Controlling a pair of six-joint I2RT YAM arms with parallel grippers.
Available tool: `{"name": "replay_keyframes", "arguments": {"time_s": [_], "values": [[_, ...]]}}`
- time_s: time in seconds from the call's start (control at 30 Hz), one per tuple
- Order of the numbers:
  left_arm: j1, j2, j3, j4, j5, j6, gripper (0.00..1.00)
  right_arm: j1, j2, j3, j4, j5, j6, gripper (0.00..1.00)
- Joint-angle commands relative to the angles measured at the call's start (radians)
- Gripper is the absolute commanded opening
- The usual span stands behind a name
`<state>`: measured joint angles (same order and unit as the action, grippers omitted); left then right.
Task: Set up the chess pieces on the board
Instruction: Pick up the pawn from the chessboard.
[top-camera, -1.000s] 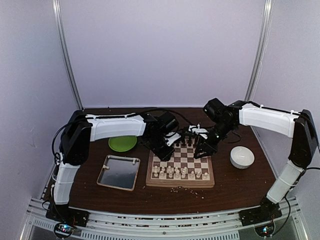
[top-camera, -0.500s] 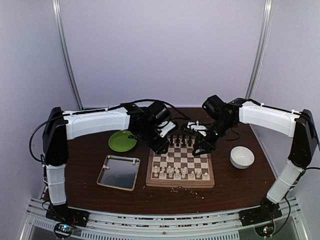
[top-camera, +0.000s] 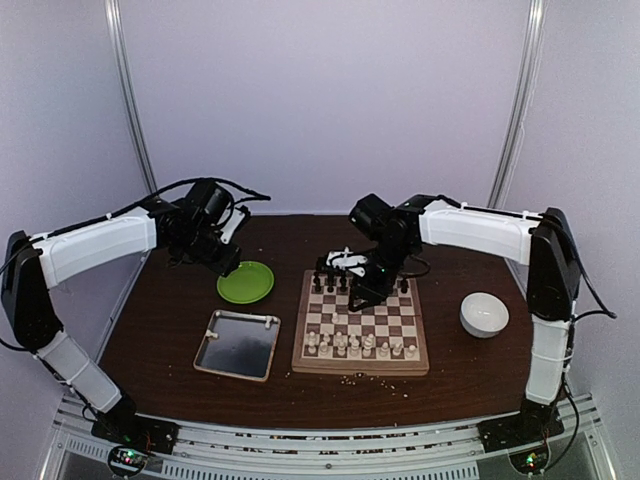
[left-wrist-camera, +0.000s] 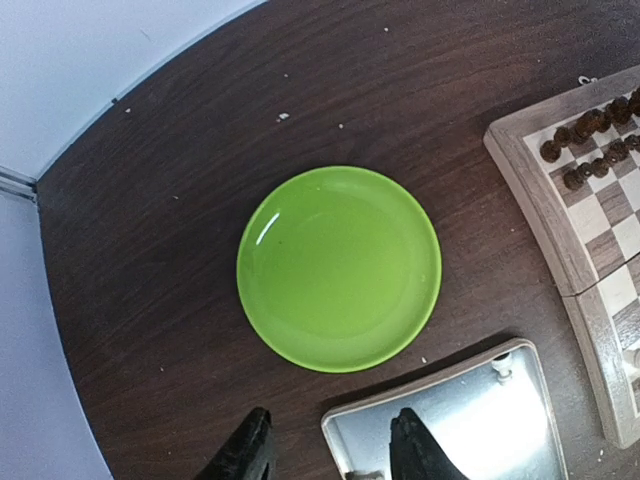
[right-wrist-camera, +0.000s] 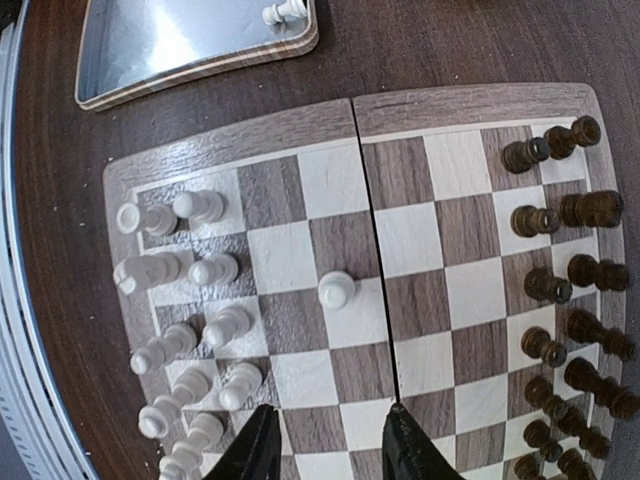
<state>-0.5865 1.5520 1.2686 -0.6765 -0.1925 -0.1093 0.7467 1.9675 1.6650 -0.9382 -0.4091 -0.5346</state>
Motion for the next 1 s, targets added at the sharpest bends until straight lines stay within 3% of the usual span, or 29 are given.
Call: {"name": "replay_keyframes", "arguments": {"time_s": [0.0,0.53,0.97], "values": [[0.006,-0.065,-0.019,0.115,-0.05,0.017,0.41,0.028,0.085,0.099,-0.029,0.075,0.033,0.35],[0.007,-0.03,-0.037,0.147,0.005,-0.022,0.41,0.054,0.234,0.212,-0.059,0.058,0.041,0.34],[0.006,-0.01,-0.035,0.147,0.034,-0.03,0.41,0.06,0.28,0.253,-0.076,0.017,0.051,0.2]]}}
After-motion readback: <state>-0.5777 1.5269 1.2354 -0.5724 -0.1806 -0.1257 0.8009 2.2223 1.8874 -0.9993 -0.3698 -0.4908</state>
